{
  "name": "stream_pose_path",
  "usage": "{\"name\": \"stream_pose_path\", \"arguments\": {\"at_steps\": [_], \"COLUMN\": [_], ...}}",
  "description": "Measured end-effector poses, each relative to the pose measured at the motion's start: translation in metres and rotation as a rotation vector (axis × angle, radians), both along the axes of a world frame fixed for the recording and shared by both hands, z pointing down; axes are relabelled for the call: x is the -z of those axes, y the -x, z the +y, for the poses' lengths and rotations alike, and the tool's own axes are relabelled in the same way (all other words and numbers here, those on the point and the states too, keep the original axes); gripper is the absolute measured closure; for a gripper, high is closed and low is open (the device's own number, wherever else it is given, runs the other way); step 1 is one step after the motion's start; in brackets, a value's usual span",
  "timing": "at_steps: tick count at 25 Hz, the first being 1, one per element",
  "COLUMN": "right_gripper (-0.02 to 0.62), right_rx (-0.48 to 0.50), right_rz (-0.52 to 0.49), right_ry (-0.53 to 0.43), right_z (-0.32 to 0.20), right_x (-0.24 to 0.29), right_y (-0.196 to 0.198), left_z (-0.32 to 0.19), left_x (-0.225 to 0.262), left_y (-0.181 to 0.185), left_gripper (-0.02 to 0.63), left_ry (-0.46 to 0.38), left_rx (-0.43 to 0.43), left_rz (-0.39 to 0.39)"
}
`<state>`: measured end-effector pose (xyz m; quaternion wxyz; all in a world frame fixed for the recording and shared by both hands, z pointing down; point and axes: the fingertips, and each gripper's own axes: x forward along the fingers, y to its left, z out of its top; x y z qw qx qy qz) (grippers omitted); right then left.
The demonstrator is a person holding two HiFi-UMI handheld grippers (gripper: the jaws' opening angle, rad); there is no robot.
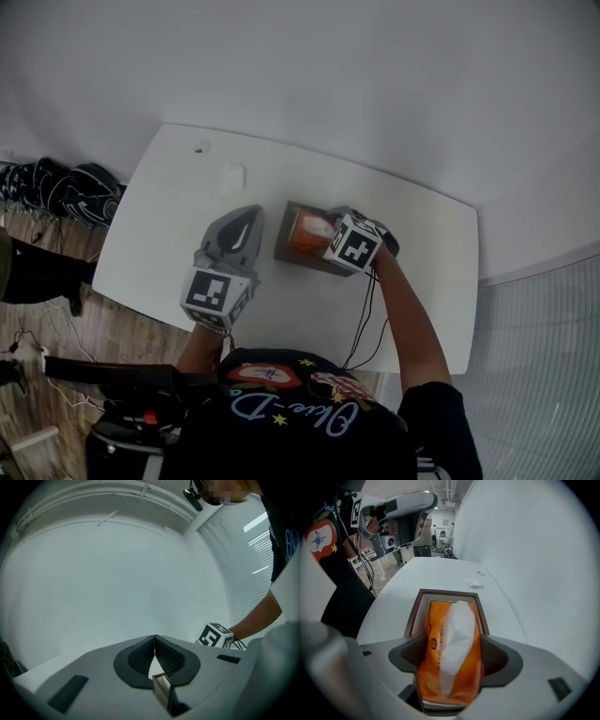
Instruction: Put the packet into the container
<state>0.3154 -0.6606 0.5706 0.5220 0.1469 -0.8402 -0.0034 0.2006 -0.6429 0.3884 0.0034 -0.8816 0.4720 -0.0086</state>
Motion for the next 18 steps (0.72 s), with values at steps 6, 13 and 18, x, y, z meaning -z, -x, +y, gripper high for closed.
{"name": "stream_pose_path", "arguments": {"at_steps": [6,13,18], "right_gripper": [0.27,0.272,0.332], "right_rx": [0.003,-0.163,-0.228], "right_rz": [-0.016,-0.197,-0.284], "right_ry": [-0.032,-0.026,-0.13], "right_z": [-0.001,-0.005,-0.005], "right_x": [0.009,0.028,0.048], "right_y": [0.001,-0.008,-0.009], "left_z": [-0.001,-0.002,0.001], "left_x": [0.0,-0.002,0.002], "left_y": [-0.001,-0.008,-0.012], "left_gripper": [0.597,0.597,0.597], "left_ry": [-0.002,0.011,0.005], "left_rx": [-0.004,-0.021,-0.031], "left_rz": [-0.004,-0.009,-0.01]}}
